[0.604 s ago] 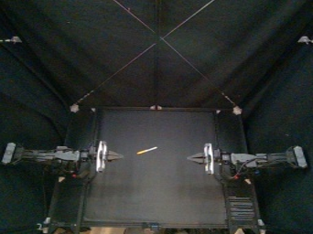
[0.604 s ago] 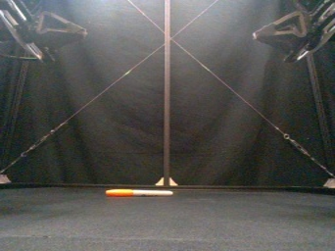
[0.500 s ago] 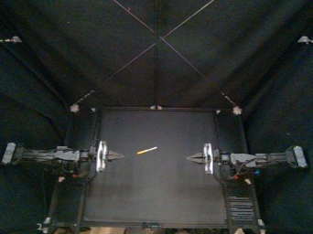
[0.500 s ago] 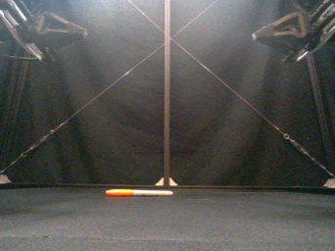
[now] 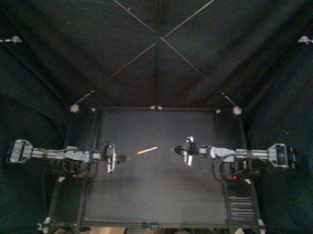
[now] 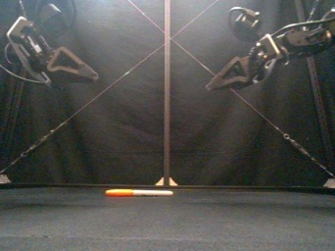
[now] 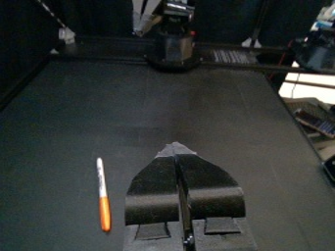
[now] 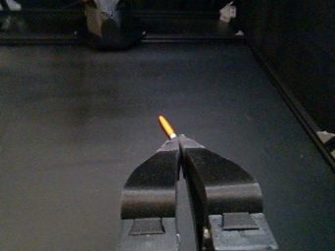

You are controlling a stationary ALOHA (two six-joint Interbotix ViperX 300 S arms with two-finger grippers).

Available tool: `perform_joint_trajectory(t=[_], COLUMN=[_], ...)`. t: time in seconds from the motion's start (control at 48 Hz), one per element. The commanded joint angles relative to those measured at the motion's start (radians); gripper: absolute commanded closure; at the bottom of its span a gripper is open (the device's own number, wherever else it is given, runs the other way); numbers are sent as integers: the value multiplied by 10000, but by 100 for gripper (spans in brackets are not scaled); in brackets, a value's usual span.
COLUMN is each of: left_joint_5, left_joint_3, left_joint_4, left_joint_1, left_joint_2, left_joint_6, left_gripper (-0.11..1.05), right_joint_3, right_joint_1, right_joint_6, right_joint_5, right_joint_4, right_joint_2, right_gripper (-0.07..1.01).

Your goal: Uncap the pen

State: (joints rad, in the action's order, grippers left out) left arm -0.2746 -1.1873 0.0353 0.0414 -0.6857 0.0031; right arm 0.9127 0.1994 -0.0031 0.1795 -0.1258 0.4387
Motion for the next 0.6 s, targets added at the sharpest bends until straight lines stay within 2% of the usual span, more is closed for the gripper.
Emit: perform_joint_trajectory(t=[0.021,0.292,0.479,0.604], left_joint_5=[61,1150,1672,1856], left_joint_3=[261,138,-31,-123], left_joint_4=[15,15,46,46], left_joint_1=[31,61,199,322], left_joint_2=[322,414,414,414], left_joint_6=[0,0,-15,31], left_gripper=[94,94,94,94], right_joint_3=[-951,-2823,-4264,-5016], right_joint_1=[77,261,399,506], right_joint_6=[15,0,-15,-15], right_joint_5=[-184,-874,-1963,-2869], right_joint_4=[-353,-614,-706,-644], right_joint_2=[-1135,-4157,-5722,-6305], right_gripper=[87,68,49,34])
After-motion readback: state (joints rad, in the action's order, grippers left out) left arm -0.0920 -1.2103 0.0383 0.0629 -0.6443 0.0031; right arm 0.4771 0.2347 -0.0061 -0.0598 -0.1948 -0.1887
